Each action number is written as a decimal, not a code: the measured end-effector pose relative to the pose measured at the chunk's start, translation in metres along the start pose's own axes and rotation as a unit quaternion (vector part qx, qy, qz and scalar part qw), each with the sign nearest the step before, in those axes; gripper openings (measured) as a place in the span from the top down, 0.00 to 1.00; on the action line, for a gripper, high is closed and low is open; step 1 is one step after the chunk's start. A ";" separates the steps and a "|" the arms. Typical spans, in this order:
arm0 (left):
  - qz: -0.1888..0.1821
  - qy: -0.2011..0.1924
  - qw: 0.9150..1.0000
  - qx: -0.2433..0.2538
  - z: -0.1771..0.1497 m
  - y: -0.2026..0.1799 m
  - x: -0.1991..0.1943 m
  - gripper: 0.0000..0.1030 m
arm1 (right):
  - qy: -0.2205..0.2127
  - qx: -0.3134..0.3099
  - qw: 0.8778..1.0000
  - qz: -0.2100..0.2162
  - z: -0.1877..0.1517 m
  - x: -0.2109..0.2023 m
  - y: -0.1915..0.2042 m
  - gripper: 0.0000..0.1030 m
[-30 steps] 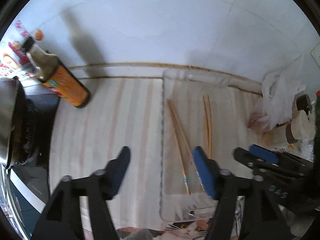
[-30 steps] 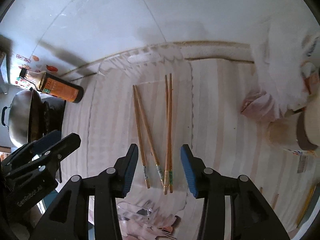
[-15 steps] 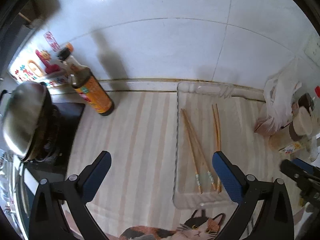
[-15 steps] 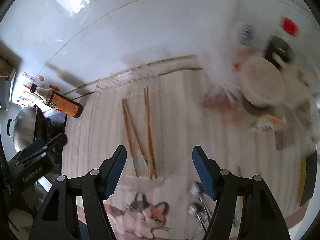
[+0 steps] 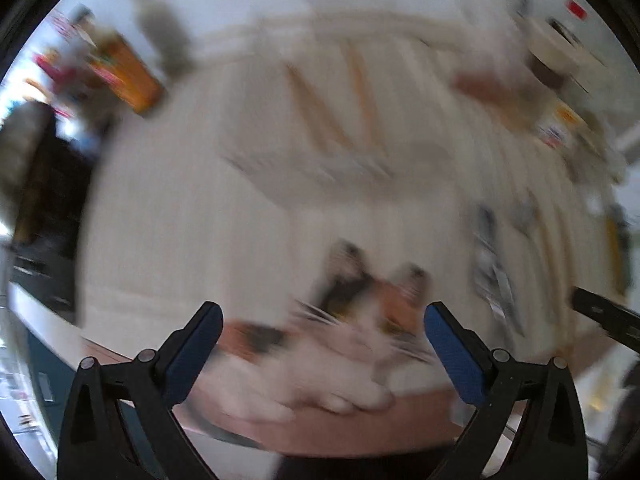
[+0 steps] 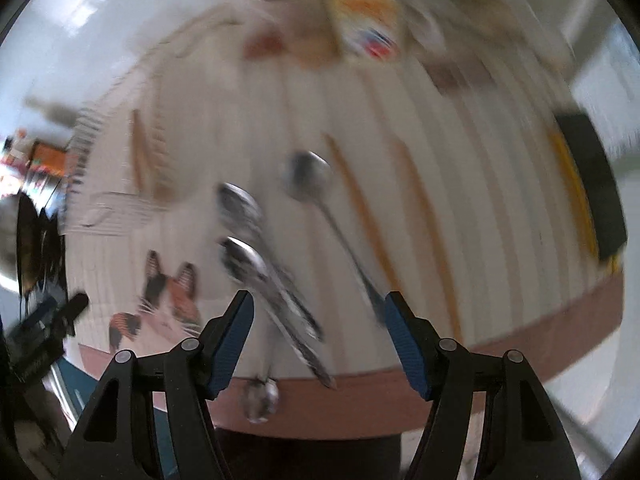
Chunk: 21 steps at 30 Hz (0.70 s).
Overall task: Organize utensils
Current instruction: 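Grasp a steel spoon with the left tool while the right tool moves to the spoons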
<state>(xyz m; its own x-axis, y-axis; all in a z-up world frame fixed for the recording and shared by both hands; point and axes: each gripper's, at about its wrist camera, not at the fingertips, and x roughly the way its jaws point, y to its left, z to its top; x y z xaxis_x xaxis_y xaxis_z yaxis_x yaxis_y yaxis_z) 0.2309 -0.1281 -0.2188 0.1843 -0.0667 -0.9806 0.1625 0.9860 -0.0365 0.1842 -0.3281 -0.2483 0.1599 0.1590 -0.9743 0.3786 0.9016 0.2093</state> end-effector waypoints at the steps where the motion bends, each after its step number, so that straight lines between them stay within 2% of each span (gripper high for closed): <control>1: -0.018 0.012 1.000 0.003 -0.002 -0.010 0.006 0.14 | 0.002 0.016 1.000 -0.004 -0.006 0.004 -0.013 0.38; 2: -0.039 0.024 0.999 0.009 -0.004 -0.021 0.012 0.17 | 0.002 0.024 1.000 -0.005 -0.009 0.006 -0.019 0.41; 3: -0.071 0.039 0.997 0.011 -0.003 -0.036 0.020 0.24 | 0.001 0.040 0.999 -0.003 -0.013 0.007 -0.031 0.49; 4: -0.082 0.045 0.996 0.013 -0.002 -0.044 0.024 0.31 | -0.001 0.048 0.999 -0.002 -0.015 0.008 -0.037 0.53; 6: -0.109 0.056 0.992 0.021 0.004 -0.070 0.035 0.33 | -0.008 0.058 0.998 -0.006 -0.016 0.008 -0.050 0.59; 10: -0.133 0.085 0.987 0.016 0.018 -0.108 0.064 0.37 | -0.016 0.066 0.998 -0.012 -0.008 0.008 -0.069 0.60; 15: -0.125 0.104 0.987 0.009 0.027 -0.140 0.090 0.38 | -0.025 0.083 0.996 -0.011 -0.007 0.006 -0.088 0.60; 17: -0.111 0.102 0.988 0.015 0.029 -0.149 0.096 0.46 | -0.028 0.093 0.995 -0.009 -0.009 0.004 -0.094 0.60; 18: -0.096 0.101 0.990 0.019 0.030 -0.155 0.098 0.54 | -0.029 0.096 0.995 -0.009 -0.011 0.004 -0.098 0.60; 19: -0.086 0.091 0.992 0.025 0.032 -0.160 0.097 0.60 | -0.028 0.101 0.994 -0.008 -0.013 0.003 -0.102 0.60; 21: -0.082 0.076 0.993 0.037 0.035 -0.169 0.097 0.68 | -0.027 0.107 0.994 -0.008 -0.015 0.002 -0.109 0.60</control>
<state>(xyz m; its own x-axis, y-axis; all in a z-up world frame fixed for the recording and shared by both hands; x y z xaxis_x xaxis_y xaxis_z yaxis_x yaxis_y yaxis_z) 0.2555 -0.3067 -0.3008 0.0012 -0.1961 -0.9806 0.2499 0.9495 -0.1896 0.1297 -0.4197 -0.2747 0.1978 0.1183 -0.9731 0.5658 0.7968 0.2119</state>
